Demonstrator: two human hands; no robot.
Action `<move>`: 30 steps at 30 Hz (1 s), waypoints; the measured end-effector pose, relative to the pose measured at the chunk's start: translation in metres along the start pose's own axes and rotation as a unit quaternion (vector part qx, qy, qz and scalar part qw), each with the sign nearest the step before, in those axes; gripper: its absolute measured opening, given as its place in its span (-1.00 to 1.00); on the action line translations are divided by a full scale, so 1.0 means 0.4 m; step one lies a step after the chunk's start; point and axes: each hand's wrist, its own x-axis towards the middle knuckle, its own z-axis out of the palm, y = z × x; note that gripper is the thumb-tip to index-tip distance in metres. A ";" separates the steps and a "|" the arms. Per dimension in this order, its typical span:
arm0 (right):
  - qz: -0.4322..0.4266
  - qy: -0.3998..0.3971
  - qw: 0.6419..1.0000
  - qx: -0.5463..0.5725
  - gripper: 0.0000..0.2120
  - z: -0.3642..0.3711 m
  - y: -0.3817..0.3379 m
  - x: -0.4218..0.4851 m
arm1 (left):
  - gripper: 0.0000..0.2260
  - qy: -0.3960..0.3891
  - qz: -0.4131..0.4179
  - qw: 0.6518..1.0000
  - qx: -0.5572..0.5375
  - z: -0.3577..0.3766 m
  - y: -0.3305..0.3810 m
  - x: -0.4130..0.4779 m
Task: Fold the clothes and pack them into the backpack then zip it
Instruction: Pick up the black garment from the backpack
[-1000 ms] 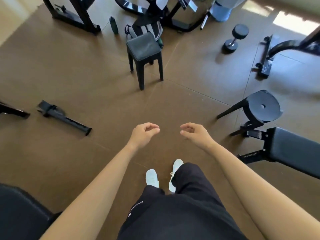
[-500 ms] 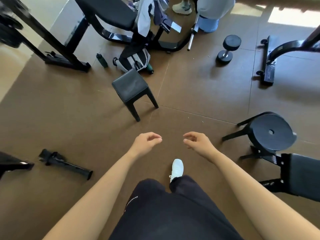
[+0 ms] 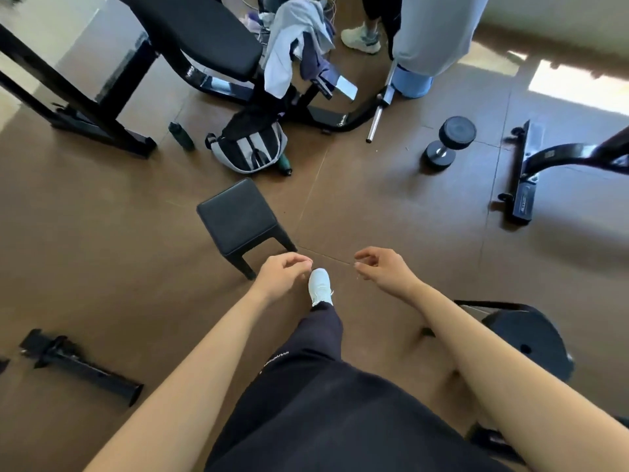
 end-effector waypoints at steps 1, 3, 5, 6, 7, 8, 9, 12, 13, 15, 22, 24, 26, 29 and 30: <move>-0.001 -0.002 1.000 -0.013 -0.81 -0.023 -0.027 0.040 | -0.91 0.002 0.001 1.000 -0.006 -0.016 0.025 0.046; 0.003 -0.013 0.999 -0.043 -0.79 -0.069 -0.086 0.115 | -0.91 0.008 -0.001 1.000 -0.019 -0.050 0.076 0.136; -0.003 -0.027 0.997 -0.072 -0.76 -0.117 -0.147 0.193 | -0.89 0.012 -0.010 0.999 -0.029 -0.086 0.135 0.218; -0.007 -0.030 0.996 -0.080 -0.75 -0.140 -0.177 0.235 | -0.87 0.012 -0.012 0.999 -0.030 -0.105 0.169 0.259; -0.013 -0.032 0.995 -0.089 -0.74 -0.165 -0.206 0.277 | -0.86 0.013 -0.014 0.999 -0.027 -0.126 0.202 0.298; -0.018 -0.035 0.995 -0.092 -0.74 -0.189 -0.236 0.315 | -0.85 0.014 -0.016 1.000 -0.023 -0.147 0.236 0.333; -0.022 -0.036 0.995 -0.092 -0.74 -0.212 -0.265 0.354 | -0.86 0.016 -0.017 1.000 -0.020 -0.170 0.268 0.367; -0.030 -0.050 0.994 -0.093 -0.75 -0.268 -0.341 0.473 | -0.88 0.019 -0.023 0.999 -0.030 -0.231 0.342 0.473; -0.029 -0.054 0.994 -0.093 -0.75 -0.283 -0.362 0.517 | -0.88 0.022 -0.031 0.999 -0.034 -0.250 0.358 0.508; -0.027 -0.061 0.994 -0.091 -0.77 -0.311 -0.403 0.612 | -0.88 0.038 -0.046 0.997 -0.040 -0.287 0.387 0.576; -0.048 -0.116 0.989 -0.081 -0.83 -0.399 -0.553 0.988 | -0.85 0.098 -0.105 0.987 -0.073 -0.405 0.487 0.825; -0.057 -0.140 0.984 -0.090 -0.83 -0.432 -0.605 1.106 | -0.85 0.123 -0.128 0.981 -0.080 -0.445 0.529 0.898; -0.069 -0.155 0.980 -0.103 -0.81 -0.468 -0.664 1.206 | -0.85 0.142 -0.148 0.975 -0.090 -0.485 0.576 0.956; -0.096 -0.181 0.969 -0.136 -0.83 -0.511 -0.759 1.344 | -0.85 0.174 -0.152 0.964 -0.129 -0.556 0.643 1.033; -0.108 -0.185 0.966 -0.147 -0.82 -0.522 -0.795 1.388 | -0.85 0.191 -0.154 0.958 -0.145 -0.583 0.666 1.054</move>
